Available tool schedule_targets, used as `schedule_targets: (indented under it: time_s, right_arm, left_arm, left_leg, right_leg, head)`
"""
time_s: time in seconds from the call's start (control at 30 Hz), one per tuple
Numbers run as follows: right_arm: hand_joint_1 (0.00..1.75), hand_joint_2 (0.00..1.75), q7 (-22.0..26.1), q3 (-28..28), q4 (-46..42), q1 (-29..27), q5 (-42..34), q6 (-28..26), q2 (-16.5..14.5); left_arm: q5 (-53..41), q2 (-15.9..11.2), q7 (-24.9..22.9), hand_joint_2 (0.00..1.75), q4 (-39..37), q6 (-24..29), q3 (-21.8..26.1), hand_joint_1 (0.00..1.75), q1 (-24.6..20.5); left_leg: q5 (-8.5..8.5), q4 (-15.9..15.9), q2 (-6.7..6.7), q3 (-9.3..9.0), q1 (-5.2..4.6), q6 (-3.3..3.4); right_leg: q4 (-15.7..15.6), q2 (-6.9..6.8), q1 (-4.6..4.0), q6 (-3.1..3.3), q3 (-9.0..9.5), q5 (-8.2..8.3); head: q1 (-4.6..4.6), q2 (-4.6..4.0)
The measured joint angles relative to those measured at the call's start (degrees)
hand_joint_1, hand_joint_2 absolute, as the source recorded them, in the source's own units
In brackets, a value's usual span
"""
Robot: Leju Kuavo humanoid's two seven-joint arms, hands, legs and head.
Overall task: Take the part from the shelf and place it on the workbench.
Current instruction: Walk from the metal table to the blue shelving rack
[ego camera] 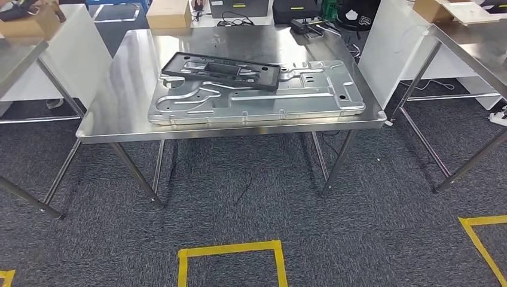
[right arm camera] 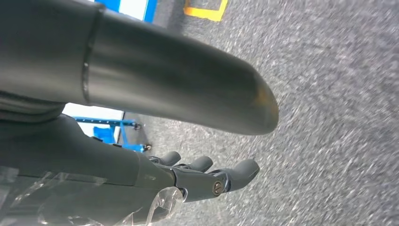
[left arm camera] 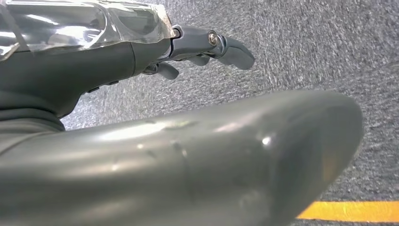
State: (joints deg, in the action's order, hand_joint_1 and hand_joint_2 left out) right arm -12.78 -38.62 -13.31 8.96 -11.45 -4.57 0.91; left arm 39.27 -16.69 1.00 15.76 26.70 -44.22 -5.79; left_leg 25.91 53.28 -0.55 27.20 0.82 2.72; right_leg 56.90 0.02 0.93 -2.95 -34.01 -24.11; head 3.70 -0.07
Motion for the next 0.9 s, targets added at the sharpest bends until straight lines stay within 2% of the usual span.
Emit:
schedule_targets:
  time_s: [0.03, 0.1, 0.13, 0.17, 0.2, 0.3, 0.33, 0.37, 0.4, 0.53, 0.77, 0.9]
  right_arm:
    - [0.00, 0.00, 0.0, 0.0, 0.0, 0.0, 0.0, 0.0, 0.0]
    - [0.00, 0.00, 0.0, 0.1, 0.0, 0.0, 0.0, 0.1, -0.1]
    - [0.00, 0.00, 0.0, 0.2, 0.0, 0.0, 0.0, 0.2, -0.1]
    - [0.00, 0.00, 0.0, 0.2, 0.0, 0.0, 0.1, 0.2, -0.1]
    - [0.00, 0.00, 0.1, 0.2, 0.0, 0.0, 0.1, 0.2, -0.1]
    - [0.00, 0.00, 0.0, 0.2, 0.0, 0.0, 0.1, 0.0, -0.1]
    - [0.00, 0.00, -0.2, 0.2, 0.0, 0.0, -0.1, -0.1, -0.1]
    - [0.00, 0.00, -0.3, 0.3, 0.0, 0.0, -0.3, -0.2, -0.1]
    - [0.00, 0.00, -0.3, 0.3, 0.0, 0.1, -0.5, -0.2, -0.1]
    - [0.00, 0.00, -0.1, 0.6, 0.0, 0.1, -1.9, -0.2, -0.3]
    - [0.00, 0.00, 0.0, 1.3, 0.0, 0.1, -2.4, 0.0, -0.4]
    - [0.00, 0.00, 0.0, 1.3, 0.0, 0.2, -2.5, 0.0, -0.6]
  left_arm:
    - [0.0, 0.0, 0.0, 0.00, 0.1, 0.0, 0.0, 0.00, 0.0]
    - [0.1, 0.0, -0.1, 0.00, 0.1, 0.1, 0.0, 0.00, 0.0]
    - [0.1, 0.0, -0.1, 0.00, 0.2, 0.1, -0.1, 0.00, 0.1]
    - [0.2, 0.0, -0.1, 0.00, 0.2, 0.1, -0.1, 0.00, 0.1]
    - [0.2, 0.0, -0.1, 0.00, 0.2, 0.1, -0.1, 0.00, 0.1]
    - [0.3, 0.0, -0.2, 0.00, 0.4, 0.2, -0.1, 0.00, 0.2]
    - [0.2, 0.0, -0.2, 0.00, 0.4, 0.3, -0.1, 0.00, 0.1]
    - [0.2, 0.0, -0.3, 0.00, 0.5, 0.4, -0.1, 0.00, 0.0]
    - [0.2, 0.0, -0.4, 0.00, 0.5, 0.5, -0.1, 0.00, -0.1]
    - [0.0, -0.2, -0.8, 0.00, 0.7, 0.7, -0.2, 0.00, -0.1]
    - [-0.2, -0.2, -1.0, 0.00, 0.8, 0.8, -0.6, 0.00, -0.1]
    - [-0.2, -0.3, -1.0, 0.00, 0.9, 1.0, -0.9, 0.00, -0.1]
  left_leg:
    - [-0.40, 0.0, -0.05, 0.39, 0.08, 0.38]
    - [-0.96, 0.0, -0.07, 1.28, 0.01, 0.69]
    - [-1.18, 0.0, -0.07, 1.70, -0.02, 0.69]
    - [-1.34, 0.1, -0.06, 2.00, -0.03, 0.62]
    - [-1.44, 0.1, -0.04, 2.17, -0.02, 0.51]
    - [-1.71, 0.2, -0.02, 2.06, -0.02, -0.05]
    - [-1.82, 0.3, -0.02, 2.02, -0.10, -0.34]
    - [-1.94, 0.3, -0.03, 2.14, -0.19, -0.68]
    - [-1.84, 0.4, -0.03, 2.28, -0.23, -0.77]
    - [-1.81, 0.6, -0.02, 2.40, -0.16, 1.32]
    - [-2.14, 0.6, -0.02, 2.40, -0.15, 1.37]
    - [-2.24, 0.3, -0.02, 2.41, -0.26, 1.05]
  right_leg:
    - [3.0, 0.01, 0.09, -0.21, -1.17, -2.45]
    - [11.3, 0.01, 0.12, -0.56, -4.06, -7.62]
    - [14.4, 0.01, 0.13, -0.70, -4.90, -8.98]
    - [15.4, 0.01, 0.15, -0.76, -4.64, -9.07]
    - [13.9, 0.00, 0.17, -0.75, -3.12, -8.04]
    - [1.4, 0.02, 0.14, -0.31, 4.90, -3.73]
    - [-1.4, 0.05, 0.04, -0.03, 6.39, -3.20]
    - [-2.7, 0.09, -0.10, 0.31, 6.97, -3.20]
    - [-2.9, 0.10, -0.18, 0.55, 6.90, -3.16]
    - [-3.1, 0.08, -0.26, 0.87, 6.76, -3.18]
    - [-3.1, 0.04, -0.37, 1.00, 6.77, -3.09]
    - [-3.3, -0.06, -0.39, 0.74, 6.79, -3.12]
  head:
    - [-0.02, 0.00]
    - [-0.03, 0.00]
    - [-0.04, 0.00]
    - [-0.03, 0.00]
    - [-0.03, 0.00]
    - [-0.01, 0.00]
    - [-0.02, 0.00]
    - [-0.02, 0.00]
    - [-0.02, 0.00]
    - [0.02, 0.00]
    - [0.02, 0.00]
    - [0.01, 0.00]
